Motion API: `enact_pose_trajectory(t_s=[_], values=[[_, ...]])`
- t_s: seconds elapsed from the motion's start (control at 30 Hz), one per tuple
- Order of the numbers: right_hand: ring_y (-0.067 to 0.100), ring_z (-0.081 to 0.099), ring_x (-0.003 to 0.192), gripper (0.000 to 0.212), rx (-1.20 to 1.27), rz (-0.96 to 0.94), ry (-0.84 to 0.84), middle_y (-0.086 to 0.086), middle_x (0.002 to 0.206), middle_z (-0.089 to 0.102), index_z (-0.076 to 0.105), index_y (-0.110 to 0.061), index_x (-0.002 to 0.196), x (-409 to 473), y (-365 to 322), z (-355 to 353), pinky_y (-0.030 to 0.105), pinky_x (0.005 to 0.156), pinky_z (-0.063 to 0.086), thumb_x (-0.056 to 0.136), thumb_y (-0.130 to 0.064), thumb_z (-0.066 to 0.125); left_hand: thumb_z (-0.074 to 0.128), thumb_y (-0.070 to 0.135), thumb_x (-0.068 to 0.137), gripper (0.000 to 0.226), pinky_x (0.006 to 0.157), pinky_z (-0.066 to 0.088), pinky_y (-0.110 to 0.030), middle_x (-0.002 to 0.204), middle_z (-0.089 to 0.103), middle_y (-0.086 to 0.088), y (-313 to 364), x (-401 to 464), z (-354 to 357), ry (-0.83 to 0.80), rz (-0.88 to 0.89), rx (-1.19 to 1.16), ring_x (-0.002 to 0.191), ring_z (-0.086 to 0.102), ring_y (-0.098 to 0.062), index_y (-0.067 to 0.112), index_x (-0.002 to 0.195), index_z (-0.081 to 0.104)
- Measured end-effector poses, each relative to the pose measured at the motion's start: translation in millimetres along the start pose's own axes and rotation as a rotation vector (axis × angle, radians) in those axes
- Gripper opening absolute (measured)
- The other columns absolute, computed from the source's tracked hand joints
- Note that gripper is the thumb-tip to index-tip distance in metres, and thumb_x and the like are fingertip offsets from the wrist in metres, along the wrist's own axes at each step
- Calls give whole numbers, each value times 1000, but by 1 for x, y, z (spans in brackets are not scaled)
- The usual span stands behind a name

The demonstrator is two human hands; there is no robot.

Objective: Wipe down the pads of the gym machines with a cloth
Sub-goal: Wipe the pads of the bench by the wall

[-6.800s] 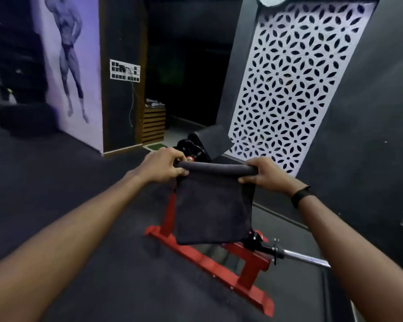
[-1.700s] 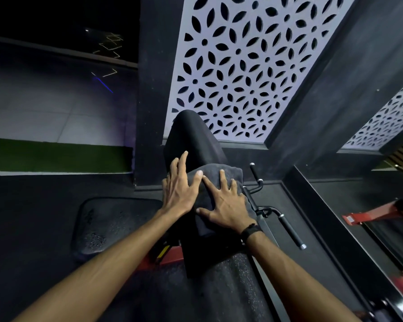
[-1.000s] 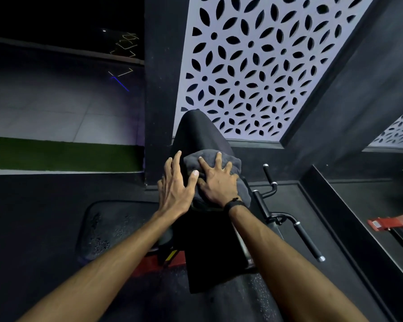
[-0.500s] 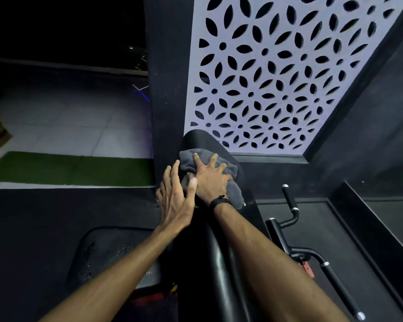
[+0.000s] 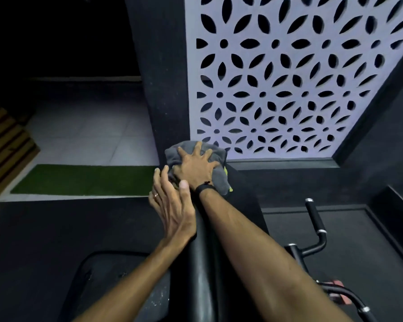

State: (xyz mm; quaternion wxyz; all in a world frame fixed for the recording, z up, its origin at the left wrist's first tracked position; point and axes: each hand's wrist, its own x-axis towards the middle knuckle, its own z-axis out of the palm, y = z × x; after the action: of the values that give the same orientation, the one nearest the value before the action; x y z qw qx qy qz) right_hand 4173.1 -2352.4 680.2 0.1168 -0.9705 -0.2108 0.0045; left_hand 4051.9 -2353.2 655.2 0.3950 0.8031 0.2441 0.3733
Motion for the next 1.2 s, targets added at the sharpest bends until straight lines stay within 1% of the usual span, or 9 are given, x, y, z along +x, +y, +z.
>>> enact_pose_trajectory(t_s=[0.17, 0.33, 0.43, 0.5, 0.63, 0.87, 0.97, 1.07, 1.2], values=[[44, 21, 145, 58, 319, 3, -1, 10, 161, 25, 37, -45, 149, 34, 31, -3, 76, 108, 18, 94, -57, 50, 14, 60, 100, 76, 119, 16, -48, 161, 28, -12, 8, -4, -4, -59, 155, 97, 148, 26, -21, 9, 153, 31], [32, 46, 129, 52, 681, 78, 62, 2, 130, 59, 51, -48, 136, 44, 84, 22, 71, 107, 19, 90, -71, 38, 9, 68, 98, 80, 121, 11, -53, 166, 19, -5, 19, -12, 1, -206, 292, 143, 152, 19, -15, 15, 157, 23], [27, 33, 142, 43, 754, 138, 81, -1, 140, 51, 49, -42, 140, 37, 126, 53, 64, 117, 3, 101, -55, 37, 10, 67, 99, 78, 120, 13, -56, 166, 19, -4, 19, -10, 1, -214, 316, 158, 152, 17, -11, 17, 158, 22], [24, 21, 149, 55, 782, 144, 85, 1, 152, 40, 43, -34, 148, 30, 148, 69, 59, 119, -4, 99, -56, 35, 11, 67, 100, 76, 120, 12, -56, 166, 20, -4, 19, -11, 1, -225, 331, 176, 151, 16, -9, 19, 158, 22], [24, 15, 152, 48, 737, 169, 71, 5, 161, 30, 36, -32, 153, 26, 175, 85, 61, 120, -4, 107, -42, 37, 13, 66, 100, 75, 120, 13, -56, 165, 22, -3, 20, -14, -1, -243, 356, 231, 151, 19, -11, 20, 157, 24], [24, 16, 151, 48, 697, 263, 60, 2, 161, 28, 36, -33, 153, 21, 207, 106, 65, 117, 7, 106, -43, 39, 13, 67, 100, 76, 118, 17, -57, 163, 26, -4, 22, -12, 1, -250, 348, 283, 149, 25, -16, 19, 156, 29], [29, 22, 148, 46, 660, 280, 72, 1, 161, 27, 36, -37, 152, 13, 217, 109, 66, 110, 22, 107, -36, 42, 14, 66, 99, 75, 117, 18, -59, 162, 27, -5, 22, -12, 0, -244, 343, 287, 147, 28, -17, 19, 155, 31], [35, 31, 139, 48, 654, 351, 58, 1, 160, 25, 36, -37, 152, -2, 223, 111, 61, 105, 30, 107, -22, 40, 14, 68, 98, 75, 117, 17, -59, 162, 27, -5, 23, -12, 0, -248, 330, 286, 146, 27, -15, 21, 155, 31], [41, 42, 124, 48, 671, 471, 54, 10, 150, 33, 35, -32, 153, -39, 229, 110, 52, 100, 35, 106, -25, 41, 16, 67, 98, 74, 117, 16, -60, 162, 27, -6, 24, -11, 1, -249, 330, 293, 146, 26, -16, 21, 155, 32]])
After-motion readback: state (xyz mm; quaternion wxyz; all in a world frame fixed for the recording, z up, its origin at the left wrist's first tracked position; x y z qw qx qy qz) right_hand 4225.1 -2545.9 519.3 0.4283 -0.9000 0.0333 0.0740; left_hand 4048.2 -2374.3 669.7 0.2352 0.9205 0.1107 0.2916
